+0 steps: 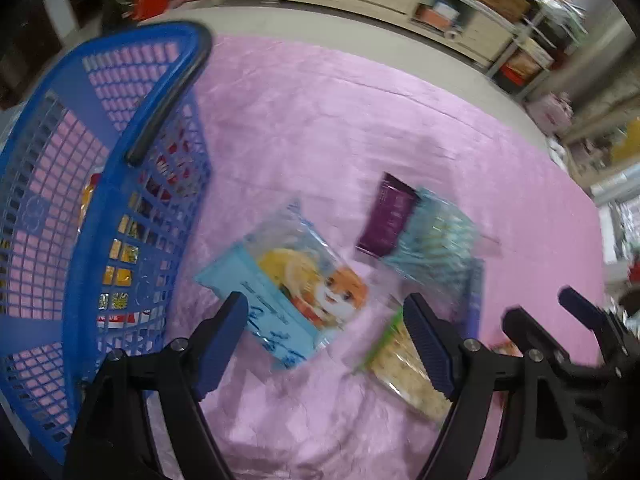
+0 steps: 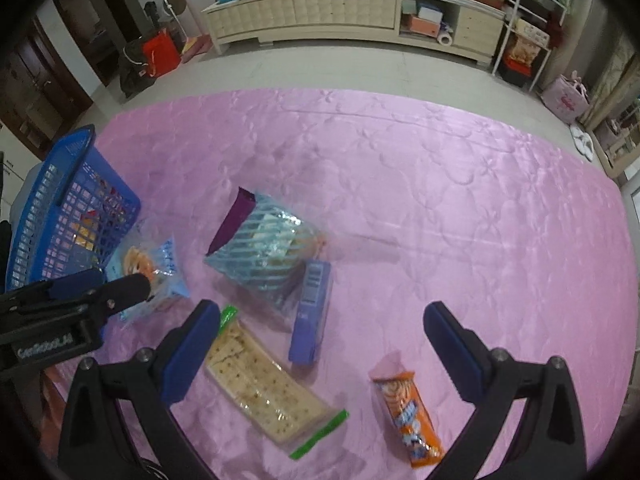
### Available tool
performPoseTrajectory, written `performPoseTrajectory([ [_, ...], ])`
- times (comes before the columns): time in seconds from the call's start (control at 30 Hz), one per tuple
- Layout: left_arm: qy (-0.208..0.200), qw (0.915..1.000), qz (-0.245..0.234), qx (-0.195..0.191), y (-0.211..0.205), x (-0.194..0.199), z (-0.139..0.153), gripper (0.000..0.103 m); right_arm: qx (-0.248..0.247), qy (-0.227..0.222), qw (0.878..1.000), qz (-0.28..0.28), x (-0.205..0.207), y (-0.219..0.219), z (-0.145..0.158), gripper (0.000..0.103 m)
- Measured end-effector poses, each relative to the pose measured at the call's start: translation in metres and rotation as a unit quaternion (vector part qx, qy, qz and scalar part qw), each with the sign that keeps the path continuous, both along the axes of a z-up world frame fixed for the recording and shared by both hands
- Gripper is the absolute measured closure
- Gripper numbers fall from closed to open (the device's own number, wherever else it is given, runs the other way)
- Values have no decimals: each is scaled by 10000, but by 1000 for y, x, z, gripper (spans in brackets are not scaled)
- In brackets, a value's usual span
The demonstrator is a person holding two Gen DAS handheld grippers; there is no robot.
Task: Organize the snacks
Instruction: 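Grasp the blue-striped clear bread bag with the left gripper and lift, then grasp the second blue-striped bread bag with the right gripper and lift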
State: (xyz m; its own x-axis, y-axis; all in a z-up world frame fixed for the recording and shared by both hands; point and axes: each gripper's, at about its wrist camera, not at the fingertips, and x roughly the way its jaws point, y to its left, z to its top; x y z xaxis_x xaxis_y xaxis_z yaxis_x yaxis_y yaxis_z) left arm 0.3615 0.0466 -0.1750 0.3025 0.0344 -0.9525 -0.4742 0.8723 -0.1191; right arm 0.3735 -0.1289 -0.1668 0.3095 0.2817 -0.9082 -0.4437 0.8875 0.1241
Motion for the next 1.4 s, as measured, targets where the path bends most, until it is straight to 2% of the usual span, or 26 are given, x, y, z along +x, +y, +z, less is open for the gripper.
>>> performPoseTrajectory([
  [0.1,-55,9990,441,79,10,-2,-10,25,71,16,9999,113,3,0,-6,0],
  [0.2,-142,9970,755,22,21,-4,-15,20,146,76,9997,168,3,-1,-12,0],
  [0.47,213,9975,635,244,21,10,-29,17,247,137,9996,83,4,-7,-17,0],
  [0.53,409,9972,601,147,19,7,-36,17,238,136,9996,79,3,-6,-17,0],
  [0.57,586,9964,607,-107,21,4,-45,21,238,133,9996,72,3,-7,-17,0],
  [0.6,729,9952,598,-277,22,0,-52,31,244,139,9996,54,2,-9,-17,0],
  [0.63,754,9943,578,-494,23,-3,-58,34,253,143,9996,38,2,-9,-17,0],
  [0.67,742,9938,565,-598,24,-5,-60,41,257,149,9996,26,2,-11,-17,0],
  [0.7,664,9945,512,-632,23,-9,-59,47,257,153,9995,26,1,-11,-17,0],
  [0.8,551,9975,199,-396,12,-16,-53,55,206,167,9996,58,-5,-13,-17,0],
  [1.07,446,9979,-247,-402,-12,-38,-46,58,210,248,9995,-8,-16,-19,-16,0],
  [1.23,61,9974,-637,-333,-23,-48,-19,59,217,285,9994,-4,-13,-20,-10,0],
  [1.4,-267,9948,-980,-119,-23,-48,8,59,146,134,9992,360,-9,-7,-4,0],
])
